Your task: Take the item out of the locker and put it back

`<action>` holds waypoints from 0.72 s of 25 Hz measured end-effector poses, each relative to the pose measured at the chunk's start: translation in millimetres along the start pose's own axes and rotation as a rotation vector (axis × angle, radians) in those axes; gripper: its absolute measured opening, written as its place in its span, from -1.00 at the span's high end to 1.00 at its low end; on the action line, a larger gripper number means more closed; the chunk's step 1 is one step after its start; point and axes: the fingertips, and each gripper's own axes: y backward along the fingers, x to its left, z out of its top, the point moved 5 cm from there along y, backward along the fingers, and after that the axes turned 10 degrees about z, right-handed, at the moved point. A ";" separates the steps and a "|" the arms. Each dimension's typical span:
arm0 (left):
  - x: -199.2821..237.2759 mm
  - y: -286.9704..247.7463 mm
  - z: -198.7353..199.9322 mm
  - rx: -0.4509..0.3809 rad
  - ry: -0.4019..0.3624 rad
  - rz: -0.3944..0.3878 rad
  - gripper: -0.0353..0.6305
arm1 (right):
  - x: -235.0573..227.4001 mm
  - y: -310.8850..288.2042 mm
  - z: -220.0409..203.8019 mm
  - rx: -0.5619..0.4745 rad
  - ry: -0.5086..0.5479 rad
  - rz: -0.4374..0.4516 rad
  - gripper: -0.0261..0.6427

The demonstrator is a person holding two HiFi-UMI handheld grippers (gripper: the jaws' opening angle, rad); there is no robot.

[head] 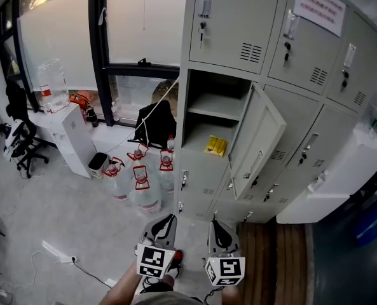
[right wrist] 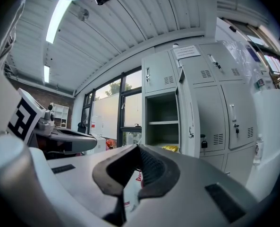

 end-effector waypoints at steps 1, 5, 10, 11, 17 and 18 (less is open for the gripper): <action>0.2 -0.4 0.4 -0.002 -0.002 0.000 0.79 | 0.2 -0.3 0.1 0.001 0.001 0.000 0.87; -0.5 -1.9 3.0 -0.007 -0.001 -0.006 0.79 | 0.0 -1.7 1.5 0.002 0.002 0.001 0.87; -1.5 -0.9 3.0 -0.004 -0.003 -0.012 0.79 | 0.7 -1.4 1.5 0.004 0.002 0.000 0.86; -1.5 -0.6 3.1 -0.004 -0.004 -0.012 0.79 | 0.9 -1.1 1.3 0.005 0.001 0.000 0.87; -0.5 -3.4 2.1 -0.003 -0.005 -0.015 0.79 | 0.8 -3.2 0.7 0.007 -0.001 -0.003 0.87; -0.5 -3.8 1.8 -0.002 -0.004 -0.016 0.79 | 0.8 -3.5 0.4 0.007 -0.001 -0.003 0.87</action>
